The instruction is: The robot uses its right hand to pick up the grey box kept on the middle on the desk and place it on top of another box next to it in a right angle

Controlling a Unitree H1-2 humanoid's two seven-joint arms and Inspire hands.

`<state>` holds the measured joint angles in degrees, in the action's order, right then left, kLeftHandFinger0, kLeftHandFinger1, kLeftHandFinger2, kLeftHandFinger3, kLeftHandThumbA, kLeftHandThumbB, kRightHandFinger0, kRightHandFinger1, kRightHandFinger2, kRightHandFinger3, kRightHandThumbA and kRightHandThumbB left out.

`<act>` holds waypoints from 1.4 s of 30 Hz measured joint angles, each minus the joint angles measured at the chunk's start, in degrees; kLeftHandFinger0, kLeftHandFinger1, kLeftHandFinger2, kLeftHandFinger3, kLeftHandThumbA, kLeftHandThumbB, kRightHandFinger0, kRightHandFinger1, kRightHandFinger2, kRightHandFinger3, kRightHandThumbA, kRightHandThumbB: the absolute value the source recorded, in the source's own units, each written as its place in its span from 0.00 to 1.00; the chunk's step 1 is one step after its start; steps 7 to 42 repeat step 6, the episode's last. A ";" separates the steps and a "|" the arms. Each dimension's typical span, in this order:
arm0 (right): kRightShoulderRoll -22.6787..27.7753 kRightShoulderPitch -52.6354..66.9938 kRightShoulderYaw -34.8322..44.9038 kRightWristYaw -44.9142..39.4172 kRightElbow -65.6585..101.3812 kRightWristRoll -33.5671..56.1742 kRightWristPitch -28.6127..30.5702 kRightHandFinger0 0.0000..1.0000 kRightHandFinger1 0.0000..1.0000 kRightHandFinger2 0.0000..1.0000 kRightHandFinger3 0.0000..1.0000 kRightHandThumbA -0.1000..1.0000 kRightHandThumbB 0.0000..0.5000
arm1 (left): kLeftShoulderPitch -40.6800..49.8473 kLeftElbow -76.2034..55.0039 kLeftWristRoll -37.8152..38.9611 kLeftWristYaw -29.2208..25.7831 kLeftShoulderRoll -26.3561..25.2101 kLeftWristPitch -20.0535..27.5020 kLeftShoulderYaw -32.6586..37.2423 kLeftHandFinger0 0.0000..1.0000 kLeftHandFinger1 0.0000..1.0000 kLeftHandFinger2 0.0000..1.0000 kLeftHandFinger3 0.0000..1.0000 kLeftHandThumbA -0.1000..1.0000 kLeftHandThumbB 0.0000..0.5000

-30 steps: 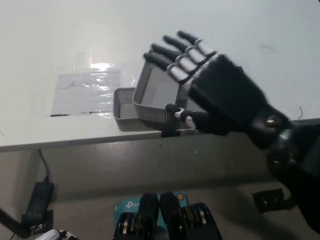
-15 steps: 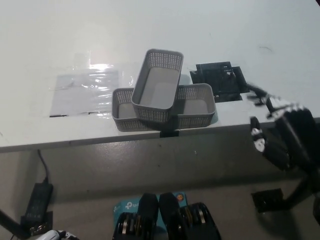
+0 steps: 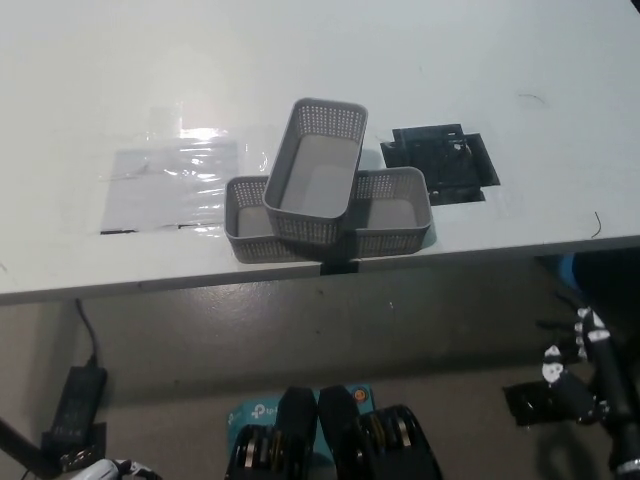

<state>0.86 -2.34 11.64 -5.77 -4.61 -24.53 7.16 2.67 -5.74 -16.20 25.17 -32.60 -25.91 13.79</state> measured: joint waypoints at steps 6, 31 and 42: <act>-2.77 0.27 1.27 1.91 -6.13 4.55 0.02 0.33 0.43 0.63 0.97 0.09 0.19 | 0.01 0.03 0.02 0.00 0.01 0.17 -0.25 0.45 0.43 0.59 0.71 0.38 0.70; -2.77 0.27 1.27 1.91 -6.13 4.55 0.02 0.33 0.43 0.63 0.97 0.09 0.19 | 0.01 0.03 0.02 0.00 0.01 0.17 -0.25 0.45 0.43 0.59 0.71 0.38 0.70; -2.77 0.27 1.27 1.91 -6.13 4.55 0.02 0.33 0.43 0.63 0.97 0.09 0.19 | 0.01 0.03 0.02 0.00 0.01 0.17 -0.25 0.45 0.43 0.59 0.71 0.38 0.70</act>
